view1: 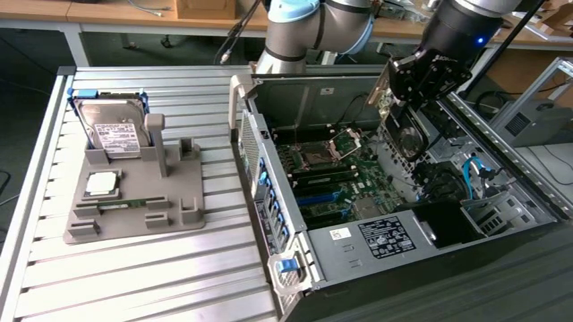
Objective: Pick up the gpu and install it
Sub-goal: 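Pick up the gpu and move the gpu toward the slot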
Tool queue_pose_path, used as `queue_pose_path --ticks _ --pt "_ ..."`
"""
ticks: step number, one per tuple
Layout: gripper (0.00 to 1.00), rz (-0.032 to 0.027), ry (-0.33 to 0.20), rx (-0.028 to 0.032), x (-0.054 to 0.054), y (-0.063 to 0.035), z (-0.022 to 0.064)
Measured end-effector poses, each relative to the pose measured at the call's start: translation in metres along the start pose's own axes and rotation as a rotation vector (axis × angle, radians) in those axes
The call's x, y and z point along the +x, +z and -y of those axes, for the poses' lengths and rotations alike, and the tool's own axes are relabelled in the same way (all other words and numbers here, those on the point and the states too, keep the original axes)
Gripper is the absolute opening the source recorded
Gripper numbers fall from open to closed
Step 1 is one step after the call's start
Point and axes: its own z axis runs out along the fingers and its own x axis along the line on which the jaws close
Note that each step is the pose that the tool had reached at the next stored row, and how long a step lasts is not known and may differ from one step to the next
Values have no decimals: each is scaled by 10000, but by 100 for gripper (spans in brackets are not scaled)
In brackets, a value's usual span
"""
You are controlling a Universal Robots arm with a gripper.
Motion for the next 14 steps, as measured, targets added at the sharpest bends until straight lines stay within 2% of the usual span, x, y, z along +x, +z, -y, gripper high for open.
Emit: queue_pose_path --ticks 9,14 --pt "27 -21 -1 4 -43 114 13" --pt "27 -20 -1 3 -43 120 13"
